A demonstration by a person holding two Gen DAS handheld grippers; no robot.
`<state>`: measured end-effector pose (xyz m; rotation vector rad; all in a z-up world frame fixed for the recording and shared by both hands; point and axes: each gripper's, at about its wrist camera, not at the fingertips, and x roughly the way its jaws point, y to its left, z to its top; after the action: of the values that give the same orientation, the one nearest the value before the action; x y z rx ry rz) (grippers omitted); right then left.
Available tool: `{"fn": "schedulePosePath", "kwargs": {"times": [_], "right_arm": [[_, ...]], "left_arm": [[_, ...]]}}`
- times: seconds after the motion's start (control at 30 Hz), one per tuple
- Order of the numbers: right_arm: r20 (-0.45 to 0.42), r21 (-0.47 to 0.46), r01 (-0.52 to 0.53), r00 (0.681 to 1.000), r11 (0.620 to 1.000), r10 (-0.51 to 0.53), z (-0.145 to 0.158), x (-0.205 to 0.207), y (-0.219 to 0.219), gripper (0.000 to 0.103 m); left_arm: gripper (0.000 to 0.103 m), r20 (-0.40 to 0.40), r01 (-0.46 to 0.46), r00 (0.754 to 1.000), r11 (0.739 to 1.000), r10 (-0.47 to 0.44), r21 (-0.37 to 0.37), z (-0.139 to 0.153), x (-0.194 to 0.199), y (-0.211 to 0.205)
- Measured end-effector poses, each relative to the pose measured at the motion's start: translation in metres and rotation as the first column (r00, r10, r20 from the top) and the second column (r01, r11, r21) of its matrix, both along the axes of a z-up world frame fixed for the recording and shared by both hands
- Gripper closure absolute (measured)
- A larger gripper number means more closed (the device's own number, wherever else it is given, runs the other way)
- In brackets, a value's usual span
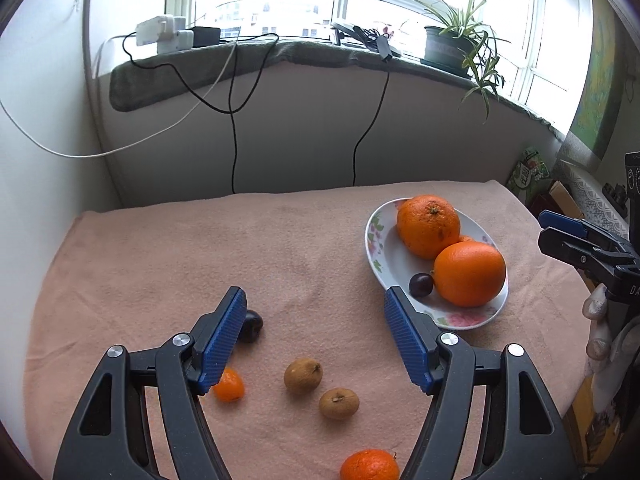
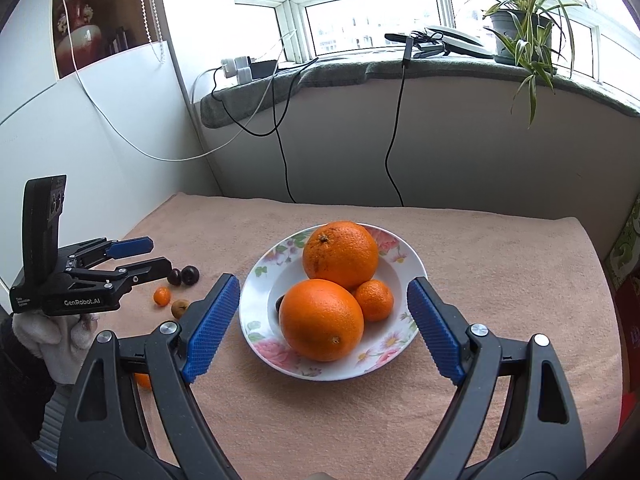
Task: Organize fruits
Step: 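Grasp the larger tangerine with the right gripper while the left gripper grasps a small orange fruit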
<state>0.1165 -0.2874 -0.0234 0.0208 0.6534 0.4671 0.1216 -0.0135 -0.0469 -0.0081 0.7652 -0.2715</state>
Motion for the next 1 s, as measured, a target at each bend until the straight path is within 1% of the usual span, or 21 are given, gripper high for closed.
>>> {"fn": "schedulePosePath", "kwargs": {"times": [0.2,0.4,0.47,0.63,0.77,0.87,0.93,1.0], "right_arm": [[-0.012,-0.028,-0.072,0.997,0.997,0.072,-0.002,-0.007,0.022,0.015],[-0.044,-0.064,-0.153,0.988,0.986,0.151,-0.009,-0.016,0.048,0.015],[-0.064,-0.062,-0.185,0.981,0.981,0.181,-0.011,-0.018,0.056,0.015],[-0.108,-0.059,-0.281,0.956,0.958,0.274,-0.017,-0.028,0.079,0.015],[-0.142,-0.072,-0.366,0.925,0.928,0.354,-0.025,-0.039,0.101,0.015],[-0.162,-0.084,-0.414,0.903,0.906,0.397,-0.032,-0.048,0.116,0.015],[-0.176,-0.090,-0.433,0.893,0.897,0.414,-0.037,-0.053,0.124,0.015],[-0.190,-0.096,-0.449,0.884,0.888,0.427,-0.042,-0.056,0.132,0.015]], "left_arm": [[0.032,-0.005,-0.056,0.998,0.998,0.056,-0.008,-0.003,-0.010,0.029],[0.032,-0.024,-0.109,0.994,0.994,0.108,-0.027,-0.014,-0.019,0.053],[0.032,-0.033,-0.121,0.992,0.992,0.120,-0.032,-0.018,-0.021,0.059],[0.032,-0.057,-0.140,0.989,0.989,0.138,-0.045,-0.029,-0.028,0.072],[0.033,-0.085,-0.140,0.987,0.988,0.134,-0.062,-0.039,-0.031,0.079],[0.042,-0.111,-0.128,0.987,0.989,0.119,-0.070,-0.046,-0.032,0.080],[0.043,-0.124,-0.126,0.986,0.989,0.115,-0.083,-0.050,-0.032,0.081],[0.047,-0.132,-0.123,0.985,0.988,0.110,-0.093,-0.053,-0.031,0.081]]}}
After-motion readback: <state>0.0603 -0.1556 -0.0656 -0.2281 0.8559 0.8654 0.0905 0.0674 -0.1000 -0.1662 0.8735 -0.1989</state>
